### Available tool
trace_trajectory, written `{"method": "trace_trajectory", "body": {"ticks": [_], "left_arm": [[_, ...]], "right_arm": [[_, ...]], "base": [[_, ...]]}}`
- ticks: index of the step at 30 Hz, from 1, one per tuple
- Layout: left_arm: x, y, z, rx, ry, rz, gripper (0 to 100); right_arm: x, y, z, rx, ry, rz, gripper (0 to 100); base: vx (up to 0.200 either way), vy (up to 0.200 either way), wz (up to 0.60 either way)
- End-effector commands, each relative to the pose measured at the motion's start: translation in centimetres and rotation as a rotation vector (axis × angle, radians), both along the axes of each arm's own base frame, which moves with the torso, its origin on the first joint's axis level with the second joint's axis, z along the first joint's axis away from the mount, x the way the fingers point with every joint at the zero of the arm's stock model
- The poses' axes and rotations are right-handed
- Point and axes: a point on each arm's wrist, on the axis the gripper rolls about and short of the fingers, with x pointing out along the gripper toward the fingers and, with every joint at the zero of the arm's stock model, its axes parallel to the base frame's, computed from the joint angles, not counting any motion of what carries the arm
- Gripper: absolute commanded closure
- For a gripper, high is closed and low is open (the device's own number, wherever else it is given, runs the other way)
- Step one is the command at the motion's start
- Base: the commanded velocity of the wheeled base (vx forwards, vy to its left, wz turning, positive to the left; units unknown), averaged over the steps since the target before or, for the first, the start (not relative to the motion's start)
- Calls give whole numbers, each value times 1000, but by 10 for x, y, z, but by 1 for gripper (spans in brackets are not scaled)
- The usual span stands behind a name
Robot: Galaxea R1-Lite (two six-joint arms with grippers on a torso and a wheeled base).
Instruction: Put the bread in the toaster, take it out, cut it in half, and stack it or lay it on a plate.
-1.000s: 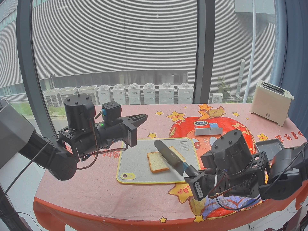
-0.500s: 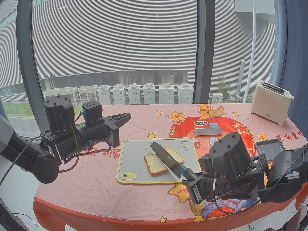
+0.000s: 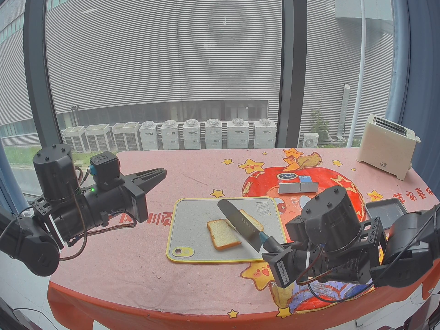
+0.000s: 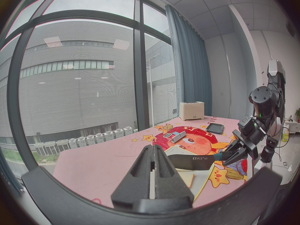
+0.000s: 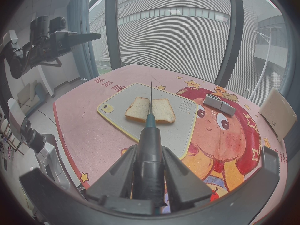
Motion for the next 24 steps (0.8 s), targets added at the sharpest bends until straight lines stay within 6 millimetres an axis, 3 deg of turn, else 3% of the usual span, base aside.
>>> {"method": "trace_trajectory", "body": {"ticks": [1, 24], "left_arm": [[-14, 11, 5, -4, -14, 19, 100], [-60, 31, 16, -23, -71, 45, 100]], "right_arm": [[0, 0, 1, 3, -3, -2, 100], [-3, -5, 13, 36, -28, -2, 100]], "base": [[0, 0, 0], [0, 0, 0]]}}
